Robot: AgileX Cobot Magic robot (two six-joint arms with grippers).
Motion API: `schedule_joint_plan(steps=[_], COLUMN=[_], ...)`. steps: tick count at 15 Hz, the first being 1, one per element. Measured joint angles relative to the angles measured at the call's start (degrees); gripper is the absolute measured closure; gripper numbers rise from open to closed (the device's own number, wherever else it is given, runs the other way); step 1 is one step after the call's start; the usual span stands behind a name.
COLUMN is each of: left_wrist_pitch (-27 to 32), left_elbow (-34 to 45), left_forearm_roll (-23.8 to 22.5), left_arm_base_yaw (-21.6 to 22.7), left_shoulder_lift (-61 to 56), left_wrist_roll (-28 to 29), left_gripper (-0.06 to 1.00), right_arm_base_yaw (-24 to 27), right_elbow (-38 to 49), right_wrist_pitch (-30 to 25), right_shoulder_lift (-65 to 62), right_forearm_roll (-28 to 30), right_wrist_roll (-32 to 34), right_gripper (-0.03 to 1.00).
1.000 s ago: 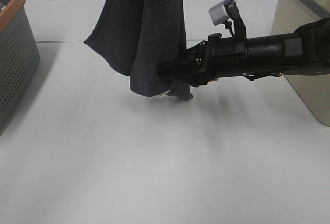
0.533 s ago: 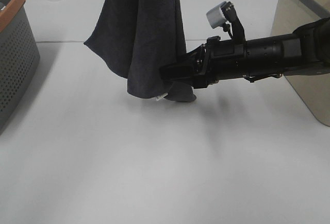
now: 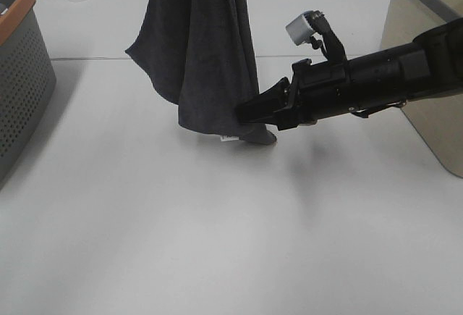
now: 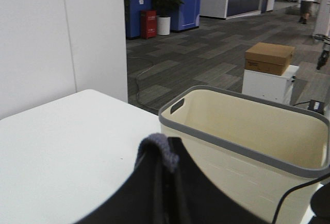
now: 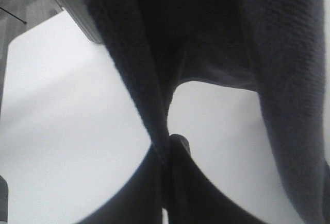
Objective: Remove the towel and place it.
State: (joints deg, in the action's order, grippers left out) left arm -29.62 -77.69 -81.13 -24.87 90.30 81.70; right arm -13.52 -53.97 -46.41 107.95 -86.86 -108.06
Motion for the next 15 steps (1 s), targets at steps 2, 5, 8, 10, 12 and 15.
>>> schedule_joint_plan(steps=[2,5,8,10,12,15], left_wrist_pitch=[4.8,12.8,17.9,19.8,27.1,31.2], left_elbow=[0.0,0.0,0.2,2.1,5.8,7.2], left_forearm_roll=[0.0,0.1,0.1,0.2,1.8,10.1], left_arm_base_yaw=[0.0,0.0,0.0,0.0,0.0,0.0], left_shoulder_lift=[-0.6,-1.5,-1.5,-1.7,-1.7,-1.7], left_wrist_roll=[3.8,8.6,14.6,19.3,23.1,26.8], left_gripper=[0.94,0.94,0.94,0.94,0.94,0.94], right_arm_base_yaw=[0.0,0.0,0.0,0.0,0.0,0.0], right_elbow=[-0.1,-2.9,-11.3,-18.6,-25.2,-29.3], right_wrist_pitch=[5.3,8.9,7.8,2.2,-2.6,-1.4], right_shoulder_lift=[-5.4,-12.0,-16.9,-17.6,-17.6,-17.6], right_forearm_roll=[8.2,22.6,44.9,58.1,70.0,78.0], right_wrist_roll=[7.2,19.5,38.0,46.8,50.8,50.5], right_gripper=[0.95,0.95,0.95,0.95,0.95,0.95])
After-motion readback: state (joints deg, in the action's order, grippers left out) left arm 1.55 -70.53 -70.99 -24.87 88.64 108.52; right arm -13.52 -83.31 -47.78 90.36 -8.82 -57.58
